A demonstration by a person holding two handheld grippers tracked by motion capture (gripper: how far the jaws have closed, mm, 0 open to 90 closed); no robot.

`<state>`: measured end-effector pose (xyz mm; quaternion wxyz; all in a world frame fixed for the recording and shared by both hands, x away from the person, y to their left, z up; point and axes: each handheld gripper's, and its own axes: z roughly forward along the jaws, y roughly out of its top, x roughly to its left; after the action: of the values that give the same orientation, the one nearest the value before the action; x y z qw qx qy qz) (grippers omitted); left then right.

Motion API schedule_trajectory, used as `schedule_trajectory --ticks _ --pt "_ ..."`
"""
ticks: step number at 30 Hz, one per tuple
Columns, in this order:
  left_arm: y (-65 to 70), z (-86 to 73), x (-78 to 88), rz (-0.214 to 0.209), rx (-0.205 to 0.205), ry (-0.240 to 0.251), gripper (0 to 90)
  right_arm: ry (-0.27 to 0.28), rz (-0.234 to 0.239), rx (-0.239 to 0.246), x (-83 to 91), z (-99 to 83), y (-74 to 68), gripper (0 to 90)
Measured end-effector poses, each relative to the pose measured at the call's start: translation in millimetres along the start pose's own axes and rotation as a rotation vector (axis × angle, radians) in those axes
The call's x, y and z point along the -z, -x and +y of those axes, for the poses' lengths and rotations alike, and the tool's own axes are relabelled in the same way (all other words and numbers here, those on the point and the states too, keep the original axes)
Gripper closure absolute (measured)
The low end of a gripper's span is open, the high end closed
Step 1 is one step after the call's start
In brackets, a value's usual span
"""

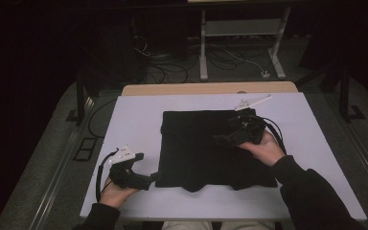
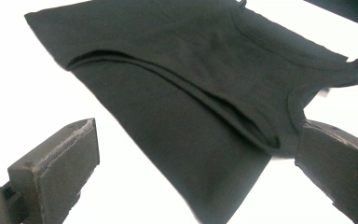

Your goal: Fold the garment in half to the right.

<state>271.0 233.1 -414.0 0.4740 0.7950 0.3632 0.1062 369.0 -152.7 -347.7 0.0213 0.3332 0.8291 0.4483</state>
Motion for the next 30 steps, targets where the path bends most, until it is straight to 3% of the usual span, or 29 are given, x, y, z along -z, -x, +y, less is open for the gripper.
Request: schedule_trajectory --ticks 10,15,30 --pt "-10.1 -9.3 9.3 0.008 0.006 -0.015 0.0 -0.002 -0.002 0.030 -22.2 28.1 3.2 0.0" --pt "-11.6 -12.7 9.1 -0.008 0.000 -0.028 0.0 -0.007 -0.007 0.043 -32.9 39.1 5.7 0.0" --pt "-6.3 -16.3 -1.7 -0.043 -0.055 -0.091 0.0 -0.022 -0.019 0.051 -67.7 71.2 17.4 0.0"
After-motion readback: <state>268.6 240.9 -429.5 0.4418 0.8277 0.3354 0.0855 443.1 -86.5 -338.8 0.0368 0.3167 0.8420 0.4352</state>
